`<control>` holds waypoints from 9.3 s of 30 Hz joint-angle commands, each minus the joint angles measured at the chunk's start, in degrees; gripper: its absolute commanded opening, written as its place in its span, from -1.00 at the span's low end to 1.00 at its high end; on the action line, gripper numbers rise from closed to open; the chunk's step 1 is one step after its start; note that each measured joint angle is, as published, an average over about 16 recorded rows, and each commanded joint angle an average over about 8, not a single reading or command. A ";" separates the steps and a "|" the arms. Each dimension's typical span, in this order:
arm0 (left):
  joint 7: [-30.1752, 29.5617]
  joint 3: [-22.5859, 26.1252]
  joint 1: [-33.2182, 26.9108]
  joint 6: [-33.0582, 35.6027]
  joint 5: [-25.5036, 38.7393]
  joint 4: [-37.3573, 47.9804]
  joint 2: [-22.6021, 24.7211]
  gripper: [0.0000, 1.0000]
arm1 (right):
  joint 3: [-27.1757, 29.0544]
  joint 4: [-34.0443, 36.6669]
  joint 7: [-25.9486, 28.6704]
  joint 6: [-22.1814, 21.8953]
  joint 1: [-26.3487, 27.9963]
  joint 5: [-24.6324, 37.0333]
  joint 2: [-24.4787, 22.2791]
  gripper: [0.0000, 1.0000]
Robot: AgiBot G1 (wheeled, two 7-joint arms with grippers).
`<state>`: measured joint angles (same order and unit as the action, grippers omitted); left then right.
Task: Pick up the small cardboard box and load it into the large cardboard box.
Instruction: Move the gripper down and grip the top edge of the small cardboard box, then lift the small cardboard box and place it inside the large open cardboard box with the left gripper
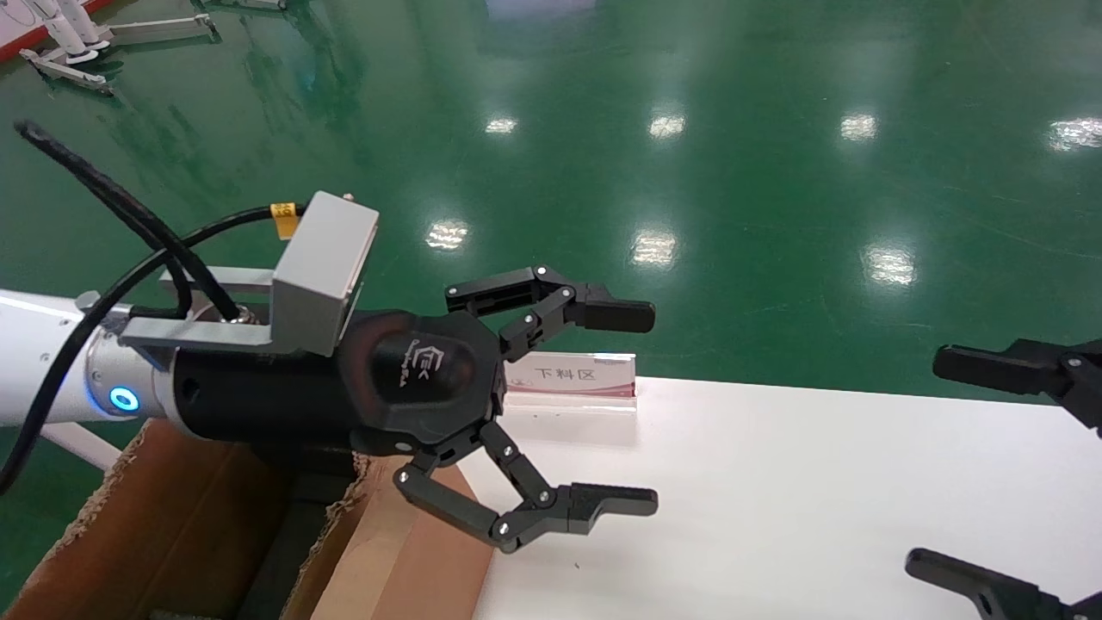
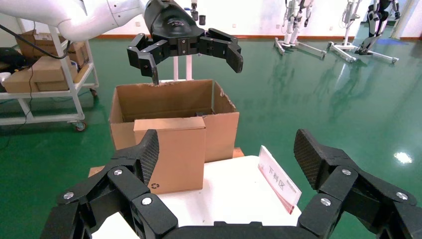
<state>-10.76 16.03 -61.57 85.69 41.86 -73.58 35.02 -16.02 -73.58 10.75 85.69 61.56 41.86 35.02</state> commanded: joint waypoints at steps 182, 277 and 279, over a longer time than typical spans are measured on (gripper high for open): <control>-83.30 93.61 -62.16 -2.12 35.77 0.96 14.73 -1.00 | 0.00 0.01 0.00 -0.02 -0.02 0.00 -0.01 -1.00; -97.78 109.56 -94.49 13.76 46.83 -4.41 19.79 -1.00 | 0.00 0.02 0.00 -0.03 -0.02 -0.01 -0.01 1.00; -98.06 111.54 -94.16 13.81 45.81 -3.63 20.41 -1.00 | 0.00 0.02 0.00 -0.03 -0.02 -0.01 -0.01 1.00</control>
<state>-108.42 126.84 -155.41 99.46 87.85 -76.88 54.68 -16.01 -73.56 10.75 85.67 61.54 41.85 35.01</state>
